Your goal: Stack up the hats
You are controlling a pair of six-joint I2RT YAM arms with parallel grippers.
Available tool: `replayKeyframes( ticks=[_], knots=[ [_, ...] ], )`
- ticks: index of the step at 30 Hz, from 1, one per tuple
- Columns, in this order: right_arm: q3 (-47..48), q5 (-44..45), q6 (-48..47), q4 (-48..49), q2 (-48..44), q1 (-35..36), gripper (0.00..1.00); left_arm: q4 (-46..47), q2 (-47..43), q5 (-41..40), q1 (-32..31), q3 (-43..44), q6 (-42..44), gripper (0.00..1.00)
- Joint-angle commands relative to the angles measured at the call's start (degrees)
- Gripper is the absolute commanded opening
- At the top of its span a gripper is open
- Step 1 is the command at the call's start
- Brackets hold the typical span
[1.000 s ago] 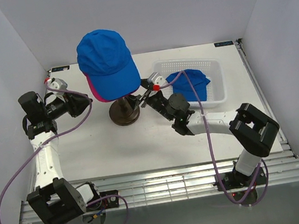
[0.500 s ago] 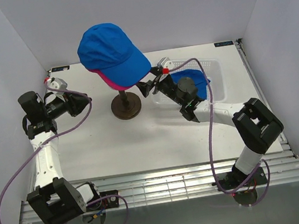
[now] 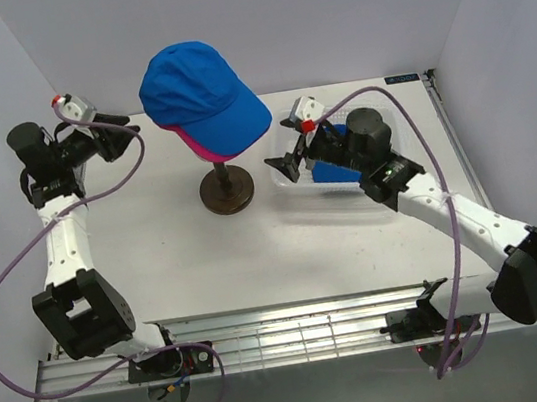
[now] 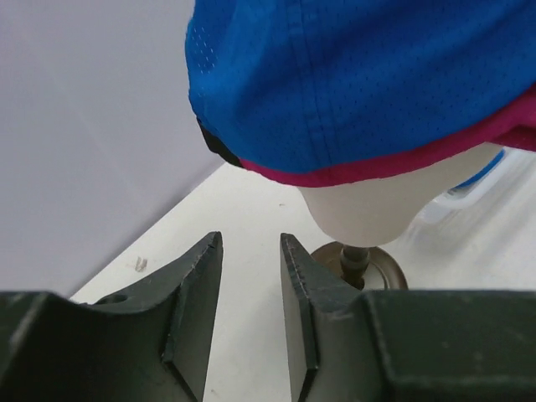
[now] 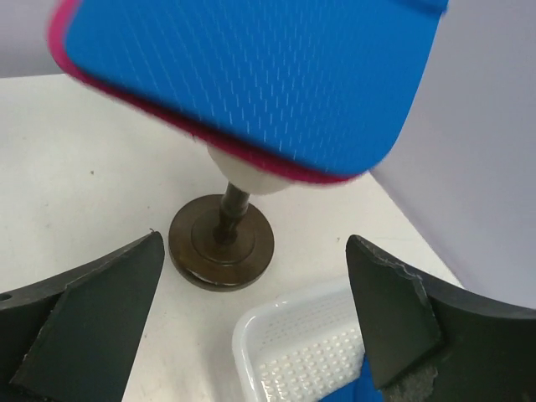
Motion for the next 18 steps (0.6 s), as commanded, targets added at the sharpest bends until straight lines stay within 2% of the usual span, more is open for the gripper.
replayKeyframes(
  ticks=[1,2,3,4,7,8,10,11,13,14,15,18],
  knots=[
    [13.37,-5.17,-4.47,-22.45,-3.22,-0.28,0.94,7.38,1.37,7.92,3.06,4.6,-10.21,0.43],
    [16.09,-4.47,-2.73,-23.78,-3.22,-0.28,0.94,17.5,1.81,12.73,3.68,3.56,-15.85,0.41],
    [21.08,-3.94,-1.4,-24.4,-2.44,-0.19,0.94,23.77,2.16,13.91,4.13,2.24,-21.04,0.4],
    [23.48,-3.59,0.44,-24.15,-1.74,-0.28,0.93,37.06,2.42,14.01,4.48,-0.73,-31.35,0.4],
    [31.22,-1.4,9.04,-20.3,2.21,0.24,0.91,55.77,5.14,10.6,5.09,-2.78,-47.84,0.47],
    [32.71,2.35,11.24,-19.76,3.36,0.85,0.9,62.27,6.28,9.19,5.18,-1.22,-56.51,0.49],
    [38.05,6.94,14.6,-17.64,8.1,3.04,0.88,61.47,8.93,3.49,4.4,1.25,-60.1,0.54],
    [40.27,13.05,14.61,-18.6,11.86,4.1,0.86,54.76,8.84,-0.62,3.61,3.09,-56.2,0.54],
    [47.36,17.75,14.43,-20.87,15.48,6.56,0.86,40.27,6.23,-6.69,-0.93,5.2,-42.87,0.56],
    [49.5,21.16,14.52,-22.2,17.15,7.27,0.86,23.48,5.95,-10.12,-3.06,9.57,-35.31,0.57],
    [51.17,22.07,14.52,-22.39,19.6,7.89,0.86,18.09,6.29,-14.42,-4.56,11.52,-27.23,0.57],
    [54.26,26.99,13.47,-21.51,22.25,10.26,0.86,15.49,8.05,-16.39,-5.54,13.47,-28.65,0.57]
  ],
)
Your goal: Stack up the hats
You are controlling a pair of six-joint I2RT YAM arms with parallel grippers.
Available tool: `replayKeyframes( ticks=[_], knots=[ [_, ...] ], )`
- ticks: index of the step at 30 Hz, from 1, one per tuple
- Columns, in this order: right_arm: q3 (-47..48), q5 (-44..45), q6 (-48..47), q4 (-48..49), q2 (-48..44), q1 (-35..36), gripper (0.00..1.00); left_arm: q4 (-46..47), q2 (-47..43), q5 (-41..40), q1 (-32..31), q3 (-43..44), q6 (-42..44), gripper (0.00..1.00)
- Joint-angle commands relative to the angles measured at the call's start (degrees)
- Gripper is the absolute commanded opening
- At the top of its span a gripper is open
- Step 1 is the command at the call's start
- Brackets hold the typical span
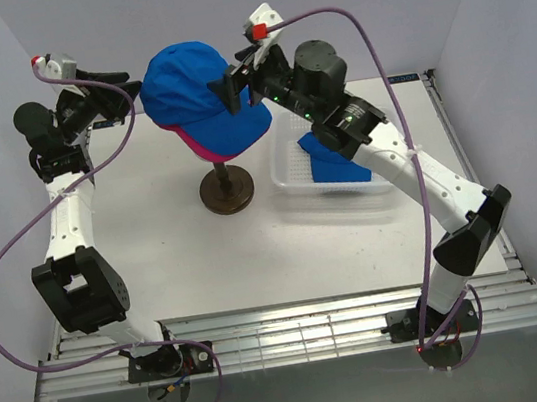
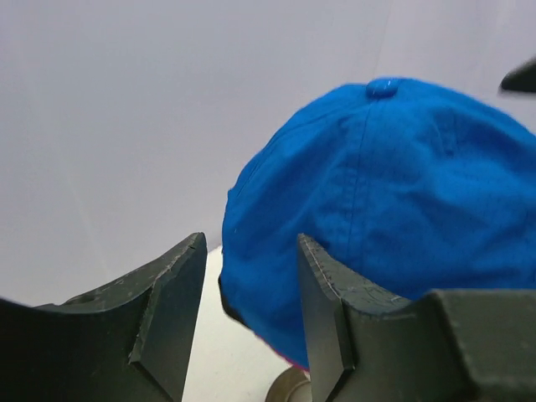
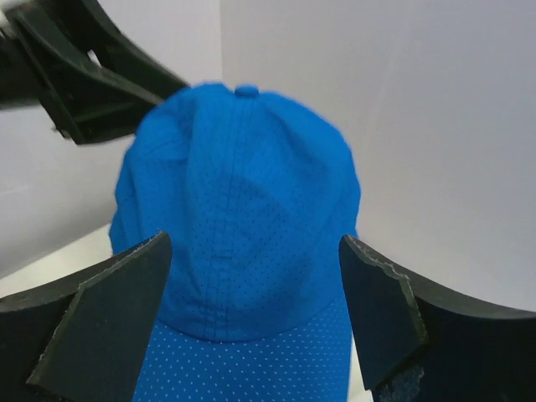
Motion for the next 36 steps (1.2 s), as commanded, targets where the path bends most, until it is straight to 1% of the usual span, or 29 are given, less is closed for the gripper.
replayKeyframes(
  ticks=[1,2,4,6,14,17,24,29,33,36],
  knots=[
    [3.95,10.45,0.5,-1.62,1.98,2.61,0.86,-12.16,-1.41,-9.16,-1.47,3.66,7.83,0.58],
    [4.21,11.16,0.24,-1.62,2.33,2.88,0.86,-12.16,-1.06,-8.82,-1.56,3.84,8.01,0.58],
    [3.87,10.11,-0.11,-1.71,2.95,3.15,0.86,-11.64,-0.36,-6.63,-1.91,4.28,6.61,0.58],
    [3.16,8.88,0.41,-2.23,3.21,3.23,0.86,-11.37,-0.09,-5.92,-2.61,3.58,7.13,0.58],
    [-3.07,8.7,1.73,-2.59,1.98,4.2,0.85,-11.37,-0.8,-5.3,-3.32,-5.2,10.03,0.49],
    [-5.54,8.88,2.34,-2.24,1.37,4.2,0.85,-11.37,-1.24,-5.3,-4.02,-7.31,10.91,0.48],
    [-9.41,8.79,2.7,-1.8,-0.13,4.2,0.85,-11.72,-1.15,-5.12,-4.55,-7.94,11.0,0.48],
    [-7.22,8.96,2.44,-3.55,-0.13,4.2,0.89,-11.9,-1.24,-5.39,-4.55,-7.68,10.65,0.48],
    [-0.11,11.33,-0.72,-6.54,-0.65,4.29,0.93,-13.21,-1.94,-6.09,-4.46,-6.97,10.65,0.48],
    [1.05,12.39,-2.05,-7.95,-3.11,3.59,0.97,-14.09,-2.29,-7.32,-3.76,-6.88,10.56,0.52]
  ],
)
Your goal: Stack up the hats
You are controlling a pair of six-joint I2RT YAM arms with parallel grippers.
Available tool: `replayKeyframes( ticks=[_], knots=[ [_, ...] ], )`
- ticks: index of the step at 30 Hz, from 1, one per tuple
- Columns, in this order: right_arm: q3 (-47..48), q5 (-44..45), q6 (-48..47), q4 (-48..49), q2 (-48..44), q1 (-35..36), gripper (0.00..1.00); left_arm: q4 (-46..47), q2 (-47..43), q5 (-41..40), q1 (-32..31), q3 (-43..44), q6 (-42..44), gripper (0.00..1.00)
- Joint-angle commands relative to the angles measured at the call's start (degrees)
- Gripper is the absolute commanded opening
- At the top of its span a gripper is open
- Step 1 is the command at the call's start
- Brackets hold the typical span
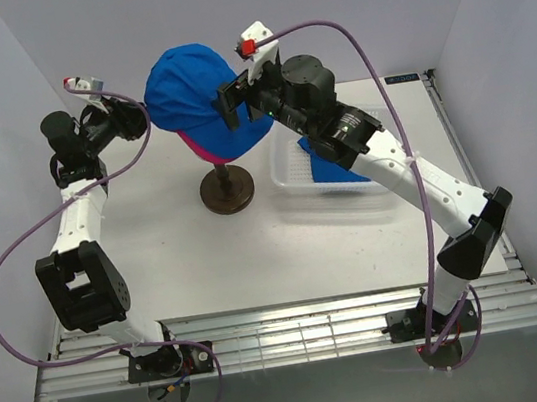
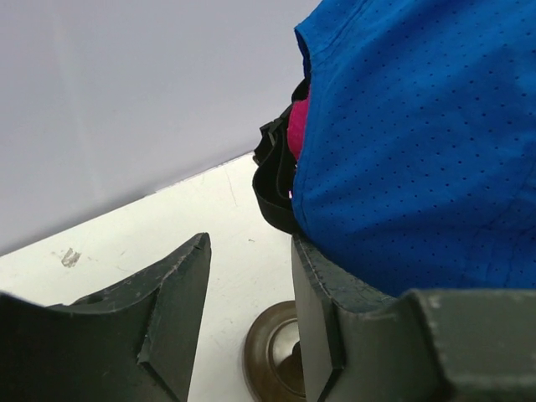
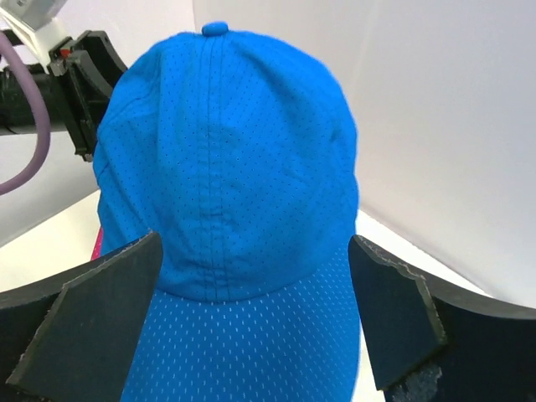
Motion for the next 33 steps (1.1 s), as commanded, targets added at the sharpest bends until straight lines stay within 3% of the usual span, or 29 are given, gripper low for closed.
replayKeyframes(
  ticks=[1,5,8,9,10,12,14,15,17,21,24,30,33],
  knots=[
    [3.04,2.34,-2.53,-2.05,-4.81,-0.7,0.97,-2.05,-2.83,-1.2,0.81,1.03,0.11,0.55],
    [-0.04,3.39,-1.57,-4.67,-10.78,-5.08,0.98,-4.86,-3.45,-4.19,2.83,2.08,0.46,0.6],
    [-5.19,-0.36,3.95,-8.02,-14.47,-15.7,0.97,-10.21,-4.07,-8.22,3.71,4.01,3.27,0.71],
    [-7.05,-1.52,5.19,-8.55,-15.01,-21.56,0.93,-11.97,-4.24,-10.58,3.71,4.63,5.45,0.74],
    [-10.47,-3.79,6.51,-8.99,-15.54,-24.14,0.91,-15.21,-4.33,-11.3,3.71,5.16,6.17,0.8],
    [-13.3,-5.3,7.49,-11.09,-14.85,-30.28,0.81,-17.43,-4.77,-12.62,3.71,5.6,7.14,0.84],
    [-17.85,-9.15,8.54,-11.71,-12.75,-33.38,0.75,-19.8,-5.38,-13.94,3.71,5.51,9.07,0.84],
    [-19.1,-10.13,8.89,-11.89,-11.69,-35.4,0.66,-20.5,-5.91,-14.64,3.71,5.43,9.6,0.86],
    [-21.13,-10.58,8.81,-13.03,-7.75,-36.55,0.64,-24.19,-6.35,-15.97,3.71,5.77,11.44,0.86],
    [-23.85,-11.37,9.24,-13.56,-2.11,-37.61,0.86,-30.26,-8.98,-16.06,3.71,6.74,13.65,0.87],
    [-23.77,-11.72,9.51,-13.82,2.81,-37.7,0.96,-35.09,-10.91,-14.83,3.71,7.36,16.63,0.87],
    [-23.86,-13.91,10.56,-13.56,11.87,-37.79,0.92,-43.0,-13.3,-11.41,3.71,7.8,18.66,0.87],
    [-23.51,-16.81,11.27,-12.86,14.59,-37.7,0.81,-44.59,-13.56,-9.91,3.71,8.15,18.75,0.87]
  ],
)
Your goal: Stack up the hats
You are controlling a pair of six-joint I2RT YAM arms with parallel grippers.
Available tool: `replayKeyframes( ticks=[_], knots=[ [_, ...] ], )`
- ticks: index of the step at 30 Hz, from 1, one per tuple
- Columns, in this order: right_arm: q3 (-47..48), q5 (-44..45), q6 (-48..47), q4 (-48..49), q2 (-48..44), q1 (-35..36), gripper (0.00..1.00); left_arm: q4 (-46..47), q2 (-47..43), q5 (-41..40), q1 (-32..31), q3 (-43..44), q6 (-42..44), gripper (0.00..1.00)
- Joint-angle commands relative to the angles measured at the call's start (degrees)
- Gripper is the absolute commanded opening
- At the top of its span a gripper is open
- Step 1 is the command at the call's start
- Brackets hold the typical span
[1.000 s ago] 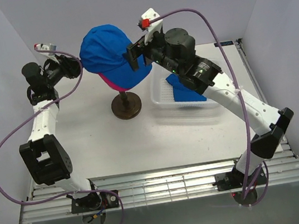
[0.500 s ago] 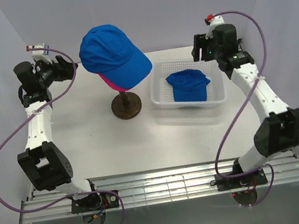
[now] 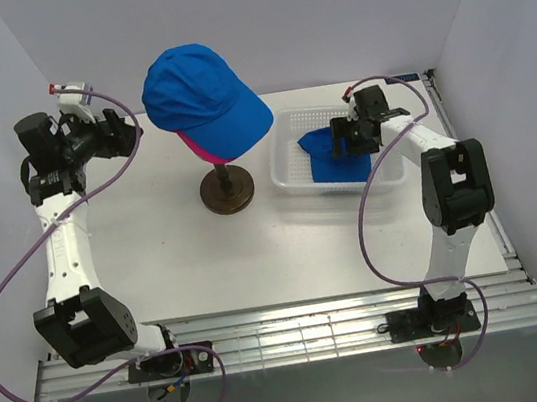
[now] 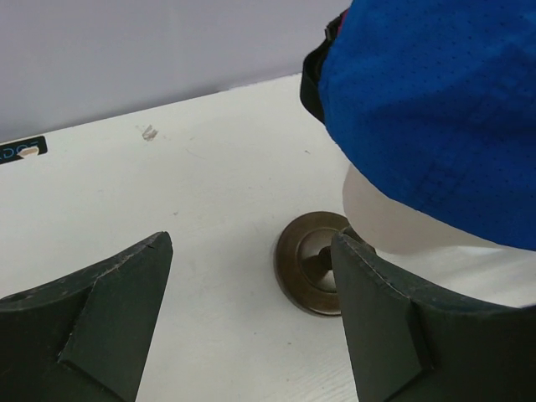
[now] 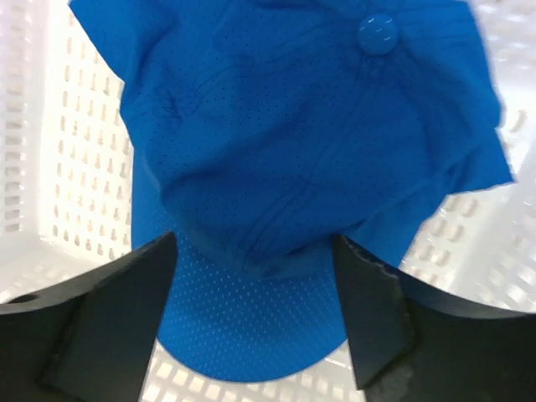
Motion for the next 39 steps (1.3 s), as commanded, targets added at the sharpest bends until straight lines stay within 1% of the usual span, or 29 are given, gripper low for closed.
replayKeyframes(
  ticks=[1,4,5,7,8,13,15,20,24,28,29,31,34,37,39],
  knots=[
    [1.39,-4.49,1.78,1.94,2.27,-0.28,0.77,-5.12,-2.02,3.1,-0.13,2.05,1.46,0.87],
    [1.56,-4.67,1.61,1.94,3.15,-0.28,0.59,-6.26,-1.85,4.32,-0.13,2.93,1.2,0.87],
    [1.48,-4.41,1.43,1.94,3.07,-0.2,0.41,-6.7,-1.85,4.85,-0.22,3.28,1.28,0.87],
    [1.47,-3.19,1.08,2.11,2.02,-0.2,0.24,-8.1,-1.85,7.3,-0.13,4.51,1.11,0.87],
    [1.48,-2.66,0.65,2.12,1.49,-0.2,0.09,-8.63,-1.85,8.19,-0.13,4.95,1.11,0.87],
    [1.56,-0.89,-1.38,3.17,-3.68,-0.2,0.08,-12.5,-2.46,14.07,-0.13,6.97,1.63,0.87],
    [1.48,-0.89,-2.08,3.7,-5.62,-0.2,0.08,-13.73,-2.81,15.23,-0.13,7.24,1.98,0.87],
    [1.56,-2.65,-2.96,5.63,-12.13,-0.2,0.08,-15.4,-3.25,16.81,-0.13,7.41,4.0,0.87],
    [3.67,-5.02,-3.93,4.49,-16.17,-0.11,0.08,-16.63,-3.6,18.83,-0.13,7.59,5.06,0.87],
    [6.04,-4.76,-4.37,2.73,-20.48,-0.11,0.08,-19.53,-4.13,23.48,-0.13,8.82,7.6,0.84],
    [6.13,-4.59,-4.54,2.47,-21.53,-0.19,0.08,-20.32,-4.48,24.36,-0.13,9.43,8.04,0.81],
    [5.96,-4.32,-5.07,2.47,-24.26,-0.2,0.08,-22.17,-4.92,27.26,-0.13,9.7,9.28,0.79],
    [6.31,-4.85,-5.07,2.47,-26.28,-0.11,0.08,-23.66,-5.97,29.9,-0.13,9.35,10.77,0.78],
    [9.64,-4.85,-4.9,2.03,-26.38,-0.11,0.08,-23.84,-6.77,29.56,-0.13,8.73,11.91,0.78],
    [15.17,-5.11,-4.29,1.5,-25.24,-0.2,0.08,-23.84,-6.94,29.29,-0.13,8.21,12.18,0.79]
  ],
)
